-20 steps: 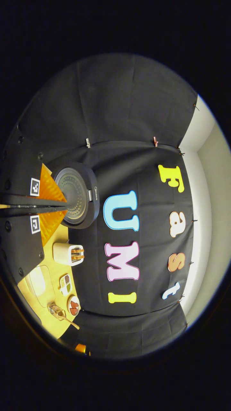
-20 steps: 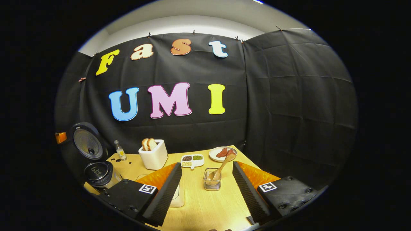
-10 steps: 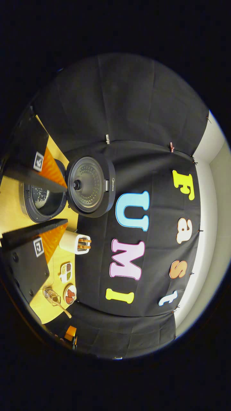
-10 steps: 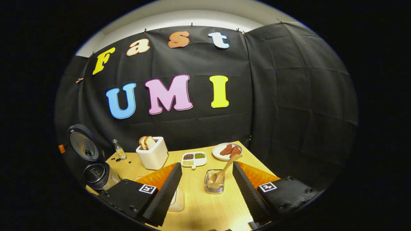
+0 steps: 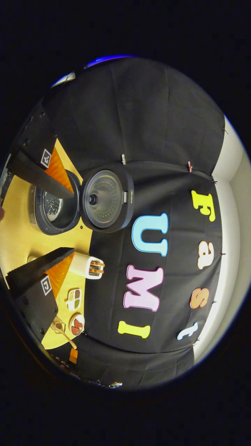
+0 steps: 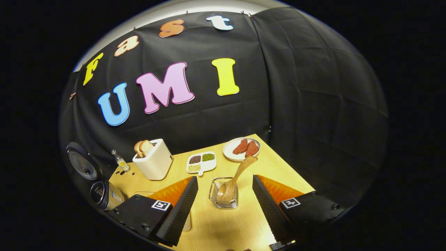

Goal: Close the left gripper, press the button to open the rice cooker; take a wooden spoon from the chopstick holder with the right hand, scoop a spoonful of rice and pour it into the rice cooker, then put the wooden spoon back into the chopstick holder.

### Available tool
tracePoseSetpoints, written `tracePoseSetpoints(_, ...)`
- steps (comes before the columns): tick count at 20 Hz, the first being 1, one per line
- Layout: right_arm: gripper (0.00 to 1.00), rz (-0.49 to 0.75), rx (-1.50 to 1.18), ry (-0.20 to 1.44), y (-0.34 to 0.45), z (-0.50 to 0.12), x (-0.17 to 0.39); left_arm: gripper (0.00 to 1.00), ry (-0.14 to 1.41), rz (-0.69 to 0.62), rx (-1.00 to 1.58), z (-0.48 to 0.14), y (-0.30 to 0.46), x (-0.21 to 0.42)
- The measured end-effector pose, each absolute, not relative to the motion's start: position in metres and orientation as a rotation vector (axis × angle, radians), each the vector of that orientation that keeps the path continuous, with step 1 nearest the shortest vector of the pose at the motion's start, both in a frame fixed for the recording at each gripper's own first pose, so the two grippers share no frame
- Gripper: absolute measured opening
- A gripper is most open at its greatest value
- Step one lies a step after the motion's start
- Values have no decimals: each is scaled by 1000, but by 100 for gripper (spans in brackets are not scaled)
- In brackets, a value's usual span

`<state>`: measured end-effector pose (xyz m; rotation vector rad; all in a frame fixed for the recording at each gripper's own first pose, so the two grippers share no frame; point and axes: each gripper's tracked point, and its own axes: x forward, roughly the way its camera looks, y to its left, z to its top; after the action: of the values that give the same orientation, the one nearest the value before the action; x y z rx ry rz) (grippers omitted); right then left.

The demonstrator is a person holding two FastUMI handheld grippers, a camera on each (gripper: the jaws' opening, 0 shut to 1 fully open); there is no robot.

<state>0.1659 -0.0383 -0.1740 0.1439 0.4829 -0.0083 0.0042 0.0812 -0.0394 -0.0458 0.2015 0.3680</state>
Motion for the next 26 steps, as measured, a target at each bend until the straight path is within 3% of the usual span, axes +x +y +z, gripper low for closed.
tracePoseSetpoints(20, 96, -42, 372, 704, -65, -293, 284, 95, 456, 517, -28, -130, 0, -7)
tracePoseSetpoints(22, 81, -47, 399, 702, -66, -296, 290, 95, 468, 519, -26, -136, -7, -7)
tracePoseSetpoints(23, 67, -43, 415, 698, -64, -295, 293, 95, 474, 517, -28, -139, -11, -6)
tracePoseSetpoints(26, 59, -27, 447, 709, -63, -295, 294, 95, 489, 506, -25, -146, -25, -7)
